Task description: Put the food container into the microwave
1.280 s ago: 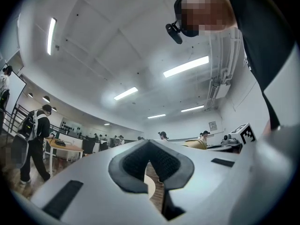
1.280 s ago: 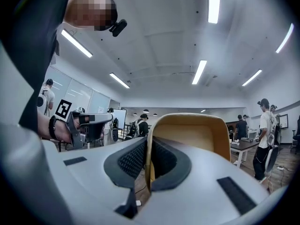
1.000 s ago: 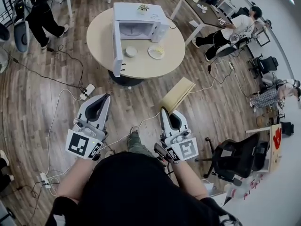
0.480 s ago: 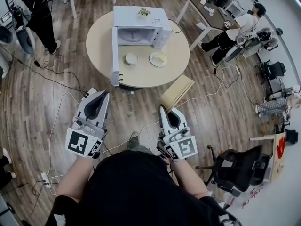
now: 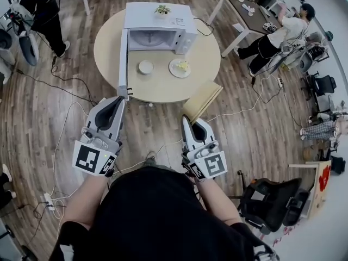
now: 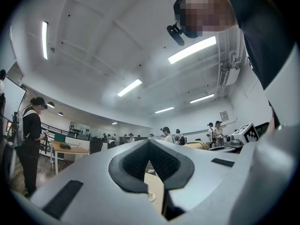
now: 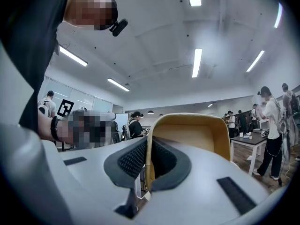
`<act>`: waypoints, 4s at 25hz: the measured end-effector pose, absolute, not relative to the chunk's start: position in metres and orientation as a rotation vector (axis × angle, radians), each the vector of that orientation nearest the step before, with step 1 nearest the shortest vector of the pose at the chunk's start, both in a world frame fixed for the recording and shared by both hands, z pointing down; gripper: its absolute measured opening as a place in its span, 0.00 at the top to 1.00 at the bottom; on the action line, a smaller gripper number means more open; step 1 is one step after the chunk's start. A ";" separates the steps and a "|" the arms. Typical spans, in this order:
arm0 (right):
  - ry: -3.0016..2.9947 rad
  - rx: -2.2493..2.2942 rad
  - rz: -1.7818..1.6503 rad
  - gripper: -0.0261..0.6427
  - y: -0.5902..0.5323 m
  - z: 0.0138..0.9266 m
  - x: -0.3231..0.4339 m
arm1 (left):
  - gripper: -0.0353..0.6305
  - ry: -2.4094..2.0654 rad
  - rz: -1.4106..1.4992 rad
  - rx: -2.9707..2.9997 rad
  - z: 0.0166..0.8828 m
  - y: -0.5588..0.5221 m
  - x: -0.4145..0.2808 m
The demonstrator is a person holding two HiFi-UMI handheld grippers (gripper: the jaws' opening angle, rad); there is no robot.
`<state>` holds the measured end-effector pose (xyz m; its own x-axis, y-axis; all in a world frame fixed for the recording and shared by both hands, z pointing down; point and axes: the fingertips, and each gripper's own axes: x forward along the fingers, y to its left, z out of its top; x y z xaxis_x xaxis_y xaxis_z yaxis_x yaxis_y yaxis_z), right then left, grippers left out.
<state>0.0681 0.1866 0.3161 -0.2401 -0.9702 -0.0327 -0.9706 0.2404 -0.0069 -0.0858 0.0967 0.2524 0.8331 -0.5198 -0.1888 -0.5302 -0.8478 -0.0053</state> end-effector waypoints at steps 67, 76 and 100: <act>2.566 -1.871 0.066 0.92 -0.051 0.348 0.173 | 0.92 0.986 0.195 -2.924 0.280 -0.124 0.009; 2.618 -1.896 0.099 0.92 -0.088 0.350 0.171 | 0.92 1.000 0.204 -2.949 0.288 -0.157 0.008; 2.756 -1.914 0.226 0.92 -0.173 0.352 0.151 | 0.92 0.962 0.219 -3.006 0.299 -0.225 0.005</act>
